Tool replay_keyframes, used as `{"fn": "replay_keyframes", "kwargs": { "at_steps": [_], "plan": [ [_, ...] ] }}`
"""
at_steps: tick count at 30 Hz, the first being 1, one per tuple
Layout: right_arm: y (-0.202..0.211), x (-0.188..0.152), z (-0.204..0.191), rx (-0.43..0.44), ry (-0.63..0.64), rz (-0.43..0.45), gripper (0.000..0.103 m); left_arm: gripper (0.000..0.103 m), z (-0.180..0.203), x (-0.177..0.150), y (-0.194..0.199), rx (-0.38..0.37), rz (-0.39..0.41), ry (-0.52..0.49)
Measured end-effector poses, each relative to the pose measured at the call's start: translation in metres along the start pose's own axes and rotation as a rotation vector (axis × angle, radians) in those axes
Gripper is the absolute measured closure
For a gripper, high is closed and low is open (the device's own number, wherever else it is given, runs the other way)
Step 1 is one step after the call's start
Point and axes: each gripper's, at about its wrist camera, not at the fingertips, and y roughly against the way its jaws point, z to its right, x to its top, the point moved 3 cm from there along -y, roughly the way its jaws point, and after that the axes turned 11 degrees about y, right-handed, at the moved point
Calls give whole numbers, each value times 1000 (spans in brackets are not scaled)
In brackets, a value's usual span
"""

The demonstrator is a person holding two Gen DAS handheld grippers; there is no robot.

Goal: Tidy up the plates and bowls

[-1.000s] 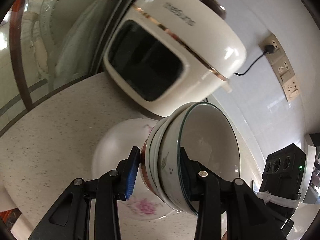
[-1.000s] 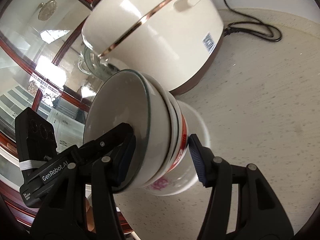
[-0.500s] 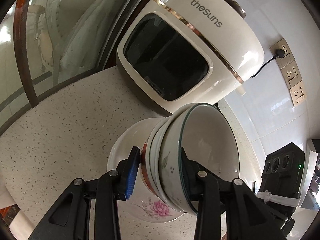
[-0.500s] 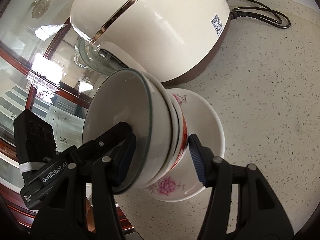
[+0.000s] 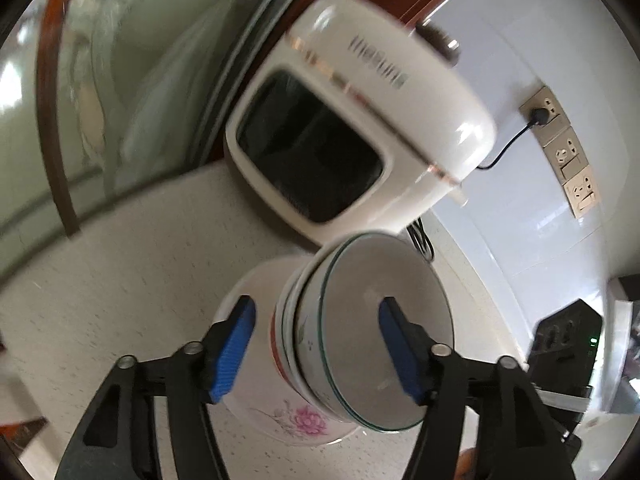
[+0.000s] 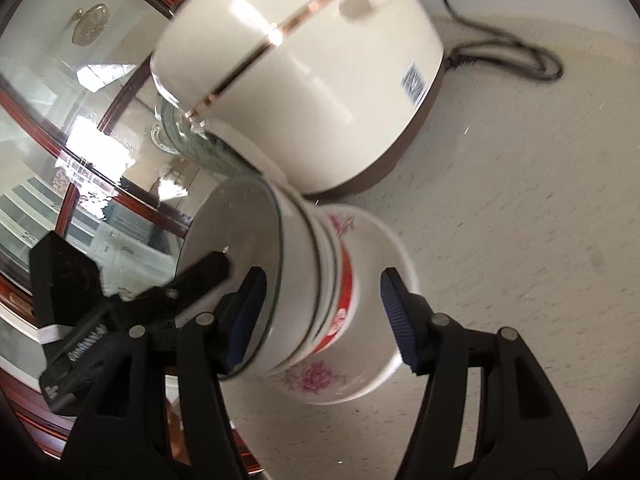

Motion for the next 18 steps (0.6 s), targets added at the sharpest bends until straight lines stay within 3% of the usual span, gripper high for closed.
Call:
{"fn": "replay_keyframes", "kwargs": {
  "at_steps": [8,13,18],
  "plan": [
    [54,-7,-1,-109,94,141,27,20,38,-27,63,31,312,-231],
    [76,-27,3,-151,160,217,24,17,46,-53,88,38,394,-343],
    [87,-48,5,-208,219,222,24,1,43,-86,97,87,422,-406]
  ]
}}
